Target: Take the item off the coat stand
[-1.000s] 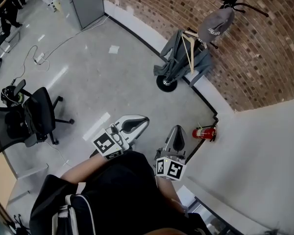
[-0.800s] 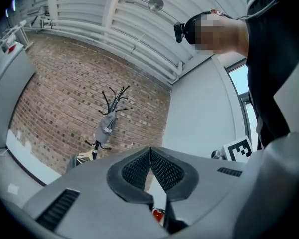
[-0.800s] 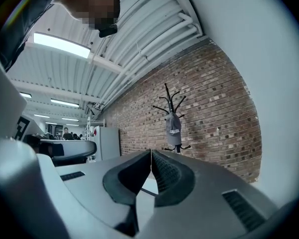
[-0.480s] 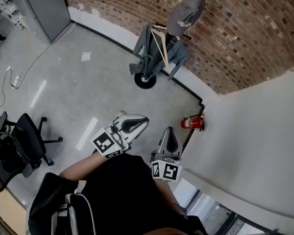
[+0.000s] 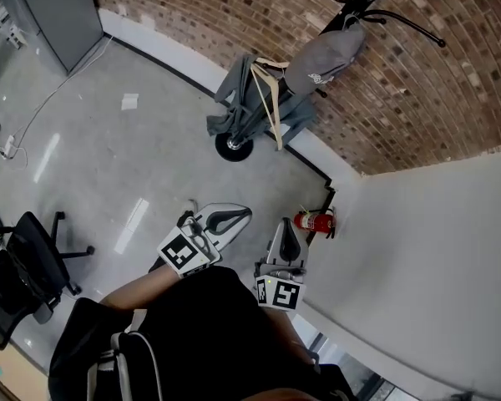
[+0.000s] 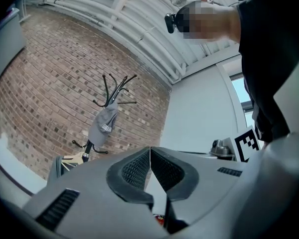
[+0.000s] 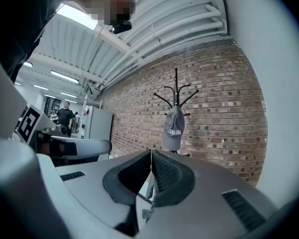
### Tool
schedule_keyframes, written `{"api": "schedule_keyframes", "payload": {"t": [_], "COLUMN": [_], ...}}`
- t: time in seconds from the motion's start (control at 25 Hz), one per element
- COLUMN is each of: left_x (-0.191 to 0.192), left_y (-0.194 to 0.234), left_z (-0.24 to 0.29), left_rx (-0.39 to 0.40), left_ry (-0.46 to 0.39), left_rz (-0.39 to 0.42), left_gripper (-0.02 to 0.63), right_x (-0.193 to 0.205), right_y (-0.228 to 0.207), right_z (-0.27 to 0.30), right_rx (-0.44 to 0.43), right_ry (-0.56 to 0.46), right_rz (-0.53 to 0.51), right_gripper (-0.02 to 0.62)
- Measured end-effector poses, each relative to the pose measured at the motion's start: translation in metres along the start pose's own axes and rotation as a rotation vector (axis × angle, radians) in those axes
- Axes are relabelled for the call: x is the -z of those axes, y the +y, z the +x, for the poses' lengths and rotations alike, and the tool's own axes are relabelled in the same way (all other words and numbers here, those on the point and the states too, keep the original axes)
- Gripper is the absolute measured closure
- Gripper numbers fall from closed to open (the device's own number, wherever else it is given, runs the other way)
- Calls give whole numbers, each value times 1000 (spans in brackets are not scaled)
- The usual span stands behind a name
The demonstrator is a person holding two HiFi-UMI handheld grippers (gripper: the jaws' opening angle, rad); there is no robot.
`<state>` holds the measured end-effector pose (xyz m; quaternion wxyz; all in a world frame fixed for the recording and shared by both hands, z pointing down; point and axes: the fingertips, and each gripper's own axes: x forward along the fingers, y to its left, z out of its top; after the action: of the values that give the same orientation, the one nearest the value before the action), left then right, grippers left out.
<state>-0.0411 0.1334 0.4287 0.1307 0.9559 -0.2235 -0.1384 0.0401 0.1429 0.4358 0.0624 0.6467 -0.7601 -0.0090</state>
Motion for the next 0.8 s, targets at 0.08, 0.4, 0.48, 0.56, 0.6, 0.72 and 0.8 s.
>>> {"api": "schedule_keyframes", "payload": {"t": [0.08, 0.4, 0.48, 0.56, 0.6, 0.72, 0.8], "left_x": [-6, -35, -42, -46, -47, -50, -52], "left_y": [20, 81, 86, 92, 95, 104, 110], "left_z": [3, 35, 39, 42, 44, 52, 57], "left_rx": [-8, 35, 57, 76, 84, 96, 100], "left_ry": [2, -1, -13, -22, -22, -12, -3], "left_rz": [-4, 30, 22, 15, 19, 30, 27], "left_gripper": [586, 586, 586, 586, 586, 584, 584], "right_x": [-6, -6, -10, -15, -17, -18, -14], "right_y": [2, 1, 7, 10, 10, 5, 3], "right_z": [19, 85, 100, 114, 119, 131, 138], "right_rx": [-4, -5, -17, -19, -12, 22, 30], "right_ry": [5, 44, 39, 29, 25, 23, 34], "right_rz": [-15, -10, -16, -23, -23, -12, 0], "right_gripper": [574, 575, 575, 575, 574, 575, 574]}}
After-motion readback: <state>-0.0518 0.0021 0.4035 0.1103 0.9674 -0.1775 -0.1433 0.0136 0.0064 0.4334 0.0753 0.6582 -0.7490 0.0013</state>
